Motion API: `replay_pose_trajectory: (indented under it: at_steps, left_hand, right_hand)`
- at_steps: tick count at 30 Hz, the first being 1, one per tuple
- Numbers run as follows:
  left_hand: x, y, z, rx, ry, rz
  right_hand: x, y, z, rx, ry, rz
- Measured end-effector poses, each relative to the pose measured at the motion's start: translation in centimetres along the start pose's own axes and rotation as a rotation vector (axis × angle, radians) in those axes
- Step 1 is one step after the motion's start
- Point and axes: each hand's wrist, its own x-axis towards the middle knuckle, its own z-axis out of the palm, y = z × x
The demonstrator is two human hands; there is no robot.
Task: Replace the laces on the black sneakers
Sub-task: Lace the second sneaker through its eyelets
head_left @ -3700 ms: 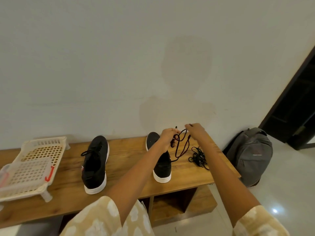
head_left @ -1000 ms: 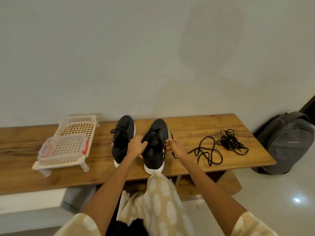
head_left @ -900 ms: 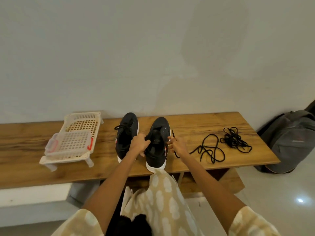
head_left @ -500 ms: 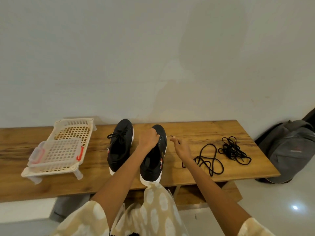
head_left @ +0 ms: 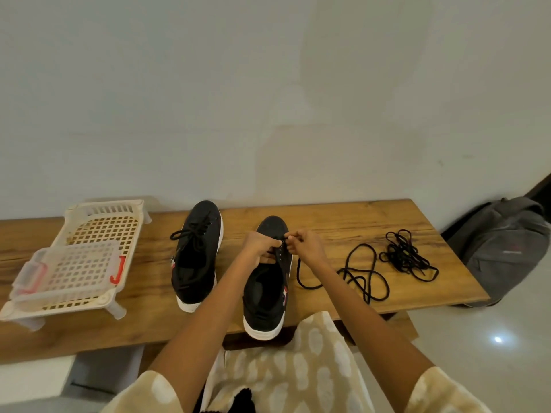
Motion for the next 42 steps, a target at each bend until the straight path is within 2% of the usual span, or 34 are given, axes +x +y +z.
replay_pose_trajectory:
  at_steps: [5,15,22,28,38,42]
  left_hand:
    - [-1.2,-0.2,0.4,-0.078,-0.013,0.005]
    - [-1.0,-1.2,0.0,0.010,-0.085,0.110]
    - [-0.6,-1.7,-0.3,0.005,-0.101,0.144]
    - [-0.7,-1.8,-0.1,-0.002,-0.086,0.180]
    - [-0.1,-2.5,0.4,0.033,-0.046,0.254]
    - [0.3,-2.3,0.4,0.108,-0.047,0.266]
  right_hand:
    - [0.4,-0.3,0.2,-0.130,0.012,0.014]
    - [0.8,-0.7,0.6,-0.357,0.044,-0.050]
    - [0.2,-0.1,-0.3,-0.461,-0.006,-0.101]
    - [-0.1,-0.6,-0.4,-0.520,0.020,-0.156]
    - [0.3,-2.0,-0.2,-0.811,-0.006,-0.214]
    - [0.8,-2.0,-0.1,-0.726,-0.053,-0.252]
